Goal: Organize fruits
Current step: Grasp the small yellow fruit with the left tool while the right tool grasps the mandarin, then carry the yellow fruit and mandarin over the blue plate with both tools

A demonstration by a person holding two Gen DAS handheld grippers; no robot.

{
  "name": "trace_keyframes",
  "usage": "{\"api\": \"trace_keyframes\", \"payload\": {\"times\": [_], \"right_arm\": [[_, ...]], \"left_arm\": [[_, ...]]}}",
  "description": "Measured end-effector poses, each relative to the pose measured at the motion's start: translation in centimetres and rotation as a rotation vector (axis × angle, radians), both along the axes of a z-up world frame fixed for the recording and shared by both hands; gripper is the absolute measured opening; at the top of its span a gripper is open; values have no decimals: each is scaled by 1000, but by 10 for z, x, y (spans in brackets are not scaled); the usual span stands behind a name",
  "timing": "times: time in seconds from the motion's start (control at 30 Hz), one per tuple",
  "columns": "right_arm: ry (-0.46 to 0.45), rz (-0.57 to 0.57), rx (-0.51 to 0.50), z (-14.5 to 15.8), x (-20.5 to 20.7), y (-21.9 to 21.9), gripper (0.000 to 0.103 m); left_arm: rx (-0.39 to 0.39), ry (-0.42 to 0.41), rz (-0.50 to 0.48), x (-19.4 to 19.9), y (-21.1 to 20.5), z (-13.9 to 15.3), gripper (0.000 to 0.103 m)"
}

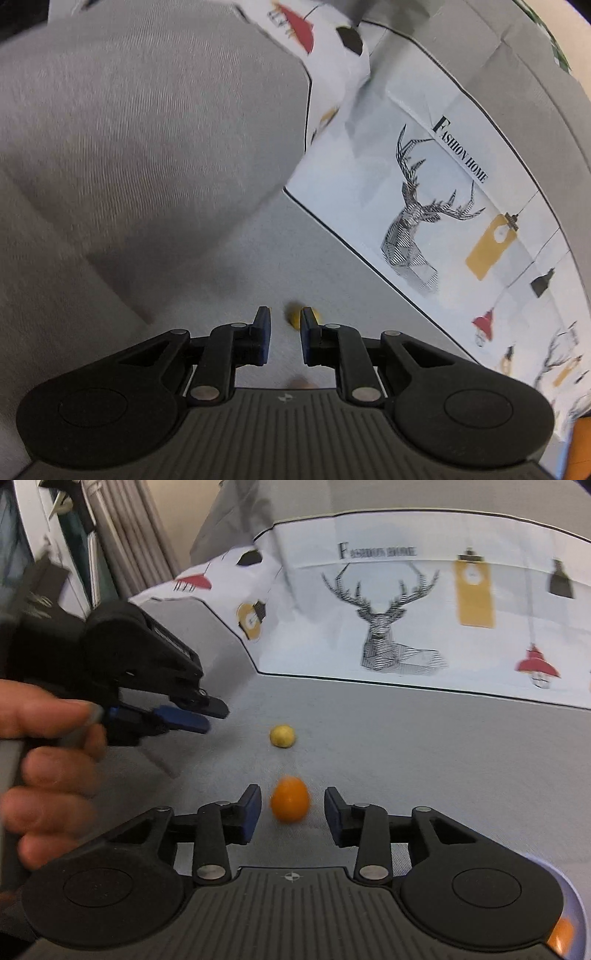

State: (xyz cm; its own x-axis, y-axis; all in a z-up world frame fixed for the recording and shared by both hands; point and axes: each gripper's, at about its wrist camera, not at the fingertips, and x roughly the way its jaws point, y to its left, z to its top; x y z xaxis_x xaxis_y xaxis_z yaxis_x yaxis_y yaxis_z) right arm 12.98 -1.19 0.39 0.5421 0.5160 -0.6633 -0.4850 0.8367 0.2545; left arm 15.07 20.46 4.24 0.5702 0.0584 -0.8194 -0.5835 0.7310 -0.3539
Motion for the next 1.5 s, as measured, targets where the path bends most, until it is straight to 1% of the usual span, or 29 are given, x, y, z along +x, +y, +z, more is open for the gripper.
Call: {"api": "trace_keyframes", "payload": {"times": [0.07, 0.17, 0.23, 0.3, 0.37, 0.4, 0.43, 0.47, 0.53, 0.63, 0.7, 0.73, 0.77, 0.87, 0.97, 1.17, 1.5], "right_arm": [[15, 8, -10, -9, 10, 9, 42], [57, 28, -20, -23, 24, 22, 45], [56, 47, -48, -29, 29, 32, 48], [65, 60, -75, -36, 34, 39, 48], [95, 79, -94, -43, 38, 44, 47], [95, 83, -110, -45, 39, 46, 38], [89, 76, -119, -45, 40, 45, 34], [103, 70, -105, -44, 42, 43, 34], [126, 49, -72, -39, 46, 38, 34], [101, -10, -109, -23, 50, 28, 34], [90, -50, -106, -14, 55, 18, 34], [89, -64, -109, -12, 57, 15, 34], [93, -80, -117, -11, 60, 11, 34], [119, -112, -137, -15, 65, 4, 34], [143, -120, -131, -17, 66, -1, 34], [139, -116, -124, -14, 65, -2, 34], [144, -127, -118, -12, 67, -4, 34]], "left_arm": [[15, 8, 2, 2, 0, 0, 17], [15, 20, 6, 6, 1, -4, 17], [22, 27, -7, 11, 0, -6, 17], [17, 28, -20, 15, -1, -7, 18], [16, 25, -45, 19, -2, -8, 21], [18, 26, -60, 22, -2, -8, 24], [21, 28, -70, 25, -2, -9, 26], [21, 33, -81, 28, -2, -11, 29], [20, 54, -99, 34, -2, -17, 30], [38, 97, -146, 43, -11, -27, 32], [64, 107, -184, 50, -20, -30, 33], [78, 107, -200, 52, -24, -31, 34], [91, 107, -211, 55, -27, -32, 37], [121, 129, -228, 62, -33, -39, 39], [148, 146, -243, 67, -39, -45, 39], [198, 170, -268, 74, -48, -51, 39], [213, 184, -281, 79, -54, -55, 38]]}}
